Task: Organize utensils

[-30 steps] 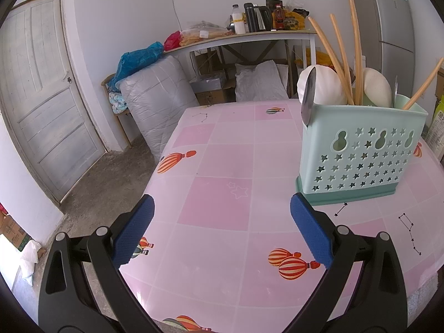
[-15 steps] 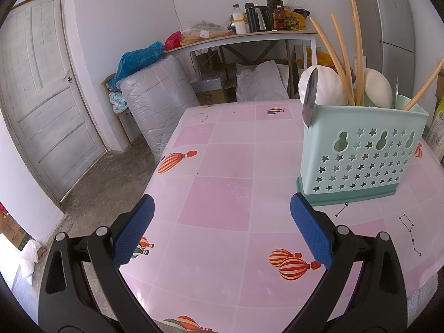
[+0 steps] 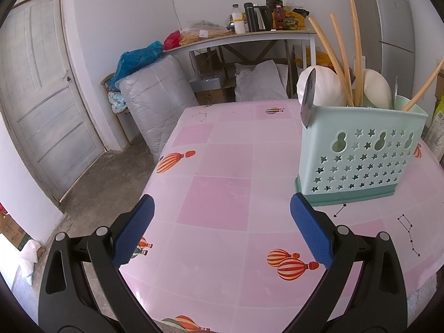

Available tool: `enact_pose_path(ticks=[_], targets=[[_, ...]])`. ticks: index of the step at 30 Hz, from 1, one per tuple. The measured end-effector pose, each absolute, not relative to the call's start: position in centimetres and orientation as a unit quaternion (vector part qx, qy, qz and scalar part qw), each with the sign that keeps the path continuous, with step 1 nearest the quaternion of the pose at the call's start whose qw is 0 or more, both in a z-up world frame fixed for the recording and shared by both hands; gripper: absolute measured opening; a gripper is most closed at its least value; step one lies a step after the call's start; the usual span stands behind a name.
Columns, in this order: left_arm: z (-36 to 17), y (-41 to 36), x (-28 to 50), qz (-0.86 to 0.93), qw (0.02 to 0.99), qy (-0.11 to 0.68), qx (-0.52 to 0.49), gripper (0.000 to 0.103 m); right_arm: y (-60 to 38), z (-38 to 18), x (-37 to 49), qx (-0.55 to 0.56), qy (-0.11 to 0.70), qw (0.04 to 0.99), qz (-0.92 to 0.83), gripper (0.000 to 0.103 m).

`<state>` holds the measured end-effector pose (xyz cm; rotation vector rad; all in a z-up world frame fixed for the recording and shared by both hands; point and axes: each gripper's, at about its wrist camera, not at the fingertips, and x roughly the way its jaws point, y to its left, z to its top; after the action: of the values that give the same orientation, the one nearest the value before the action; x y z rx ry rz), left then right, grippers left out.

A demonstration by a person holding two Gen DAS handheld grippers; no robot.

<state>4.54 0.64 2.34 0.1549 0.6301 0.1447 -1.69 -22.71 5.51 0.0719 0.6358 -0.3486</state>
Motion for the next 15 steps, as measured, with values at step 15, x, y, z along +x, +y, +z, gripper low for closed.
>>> enact_pose_path(ticks=[15], targets=[[2.38, 0.7, 4.57, 0.07, 0.945, 0.311, 0.076, 0.094, -22.67, 5.55, -1.68, 0.036, 0.311, 0.934, -0.171, 0.096]])
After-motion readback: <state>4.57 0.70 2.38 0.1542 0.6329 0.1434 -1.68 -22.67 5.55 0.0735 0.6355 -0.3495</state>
